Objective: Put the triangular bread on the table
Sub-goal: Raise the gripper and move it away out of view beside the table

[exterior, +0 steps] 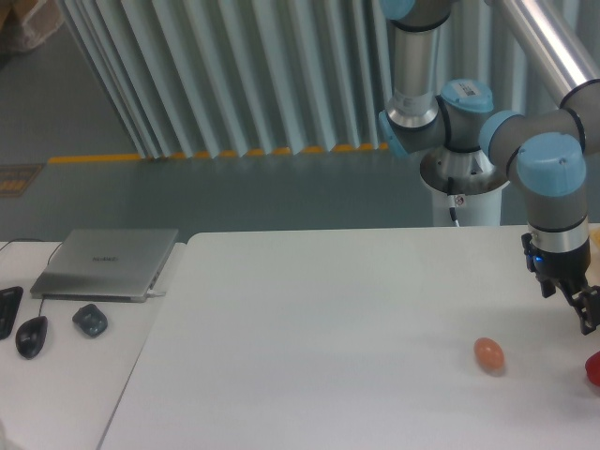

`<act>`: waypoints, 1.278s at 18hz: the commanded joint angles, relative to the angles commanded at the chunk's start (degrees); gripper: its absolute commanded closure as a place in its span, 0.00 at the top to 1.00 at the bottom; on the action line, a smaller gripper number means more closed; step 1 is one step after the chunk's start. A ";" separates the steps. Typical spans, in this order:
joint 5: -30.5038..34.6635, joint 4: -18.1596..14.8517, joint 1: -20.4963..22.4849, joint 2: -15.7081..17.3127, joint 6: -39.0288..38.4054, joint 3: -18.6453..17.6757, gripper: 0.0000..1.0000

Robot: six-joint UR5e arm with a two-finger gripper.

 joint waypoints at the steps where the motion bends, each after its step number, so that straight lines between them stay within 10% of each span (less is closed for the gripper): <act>1: -0.09 0.00 0.00 -0.09 -0.17 -0.26 1.00; 23: -0.53 2.81 4.29 -0.79 -1.32 -2.02 1.00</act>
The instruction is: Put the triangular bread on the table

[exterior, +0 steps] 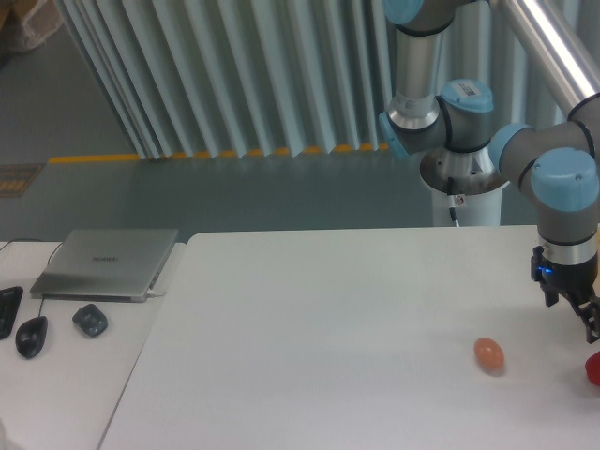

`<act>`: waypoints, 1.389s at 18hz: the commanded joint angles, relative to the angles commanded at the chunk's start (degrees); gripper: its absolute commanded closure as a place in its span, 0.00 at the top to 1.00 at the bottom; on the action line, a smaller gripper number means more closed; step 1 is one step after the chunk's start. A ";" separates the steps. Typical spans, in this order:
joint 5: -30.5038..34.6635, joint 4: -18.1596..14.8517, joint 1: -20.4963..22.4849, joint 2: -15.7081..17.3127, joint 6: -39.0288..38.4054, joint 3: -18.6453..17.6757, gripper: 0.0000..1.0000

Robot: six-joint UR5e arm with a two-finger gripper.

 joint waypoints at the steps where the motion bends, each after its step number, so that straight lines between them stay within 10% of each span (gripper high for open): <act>1: -0.17 -0.09 1.58 0.17 0.61 0.00 1.00; 15: -0.26 -2.20 11.42 8.44 30.74 -0.61 1.00; 25: -0.35 -2.11 16.54 3.96 41.05 -1.84 1.00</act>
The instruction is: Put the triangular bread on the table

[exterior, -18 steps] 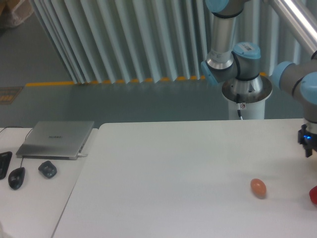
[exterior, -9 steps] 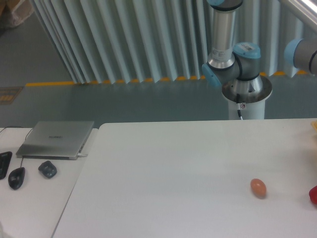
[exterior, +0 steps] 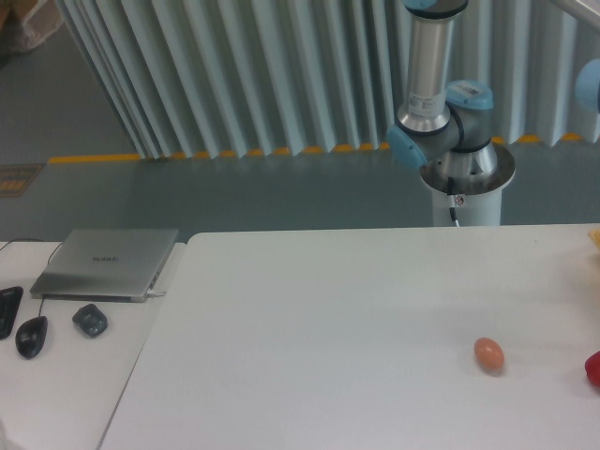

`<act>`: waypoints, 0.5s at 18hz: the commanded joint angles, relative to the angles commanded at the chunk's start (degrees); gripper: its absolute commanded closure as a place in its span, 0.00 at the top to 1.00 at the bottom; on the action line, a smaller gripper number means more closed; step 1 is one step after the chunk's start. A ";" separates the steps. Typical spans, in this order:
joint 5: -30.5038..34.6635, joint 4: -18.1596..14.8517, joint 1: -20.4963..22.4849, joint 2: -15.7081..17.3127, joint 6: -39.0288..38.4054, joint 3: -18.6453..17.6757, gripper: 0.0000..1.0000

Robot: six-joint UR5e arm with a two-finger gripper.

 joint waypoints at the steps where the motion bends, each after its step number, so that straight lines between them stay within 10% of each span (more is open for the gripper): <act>1: -0.17 -0.09 -0.17 -0.88 -0.09 -0.09 1.00; 9: -2.45 0.17 -0.09 -5.37 -0.79 0.00 1.00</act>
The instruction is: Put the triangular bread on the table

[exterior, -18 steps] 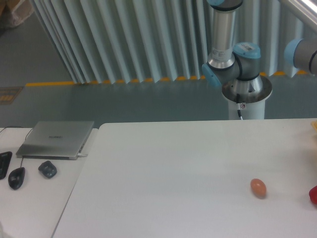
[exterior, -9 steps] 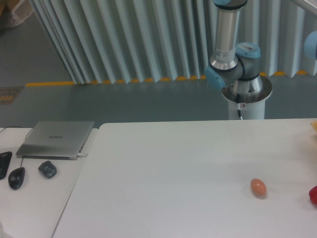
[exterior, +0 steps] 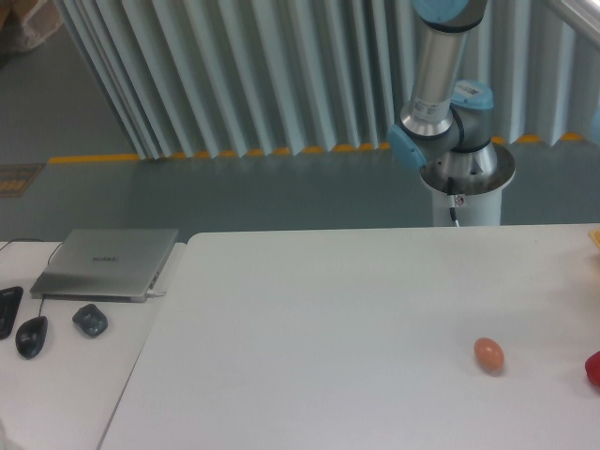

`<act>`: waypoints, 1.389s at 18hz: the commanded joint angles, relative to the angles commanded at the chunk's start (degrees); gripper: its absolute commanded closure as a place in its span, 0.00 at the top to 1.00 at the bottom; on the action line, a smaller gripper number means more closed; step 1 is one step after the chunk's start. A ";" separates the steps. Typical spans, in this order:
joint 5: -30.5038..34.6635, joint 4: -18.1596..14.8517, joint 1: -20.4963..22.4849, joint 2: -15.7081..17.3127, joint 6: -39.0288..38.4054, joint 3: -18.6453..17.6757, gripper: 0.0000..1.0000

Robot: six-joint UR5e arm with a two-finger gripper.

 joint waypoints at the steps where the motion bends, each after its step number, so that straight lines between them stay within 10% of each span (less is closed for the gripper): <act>1: -0.01 0.09 0.00 -0.44 0.00 0.26 1.00; 12: 0.25 0.44 1.41 -1.85 -0.09 0.79 0.99; 25: 0.78 -0.44 1.76 -2.11 -3.08 3.25 0.35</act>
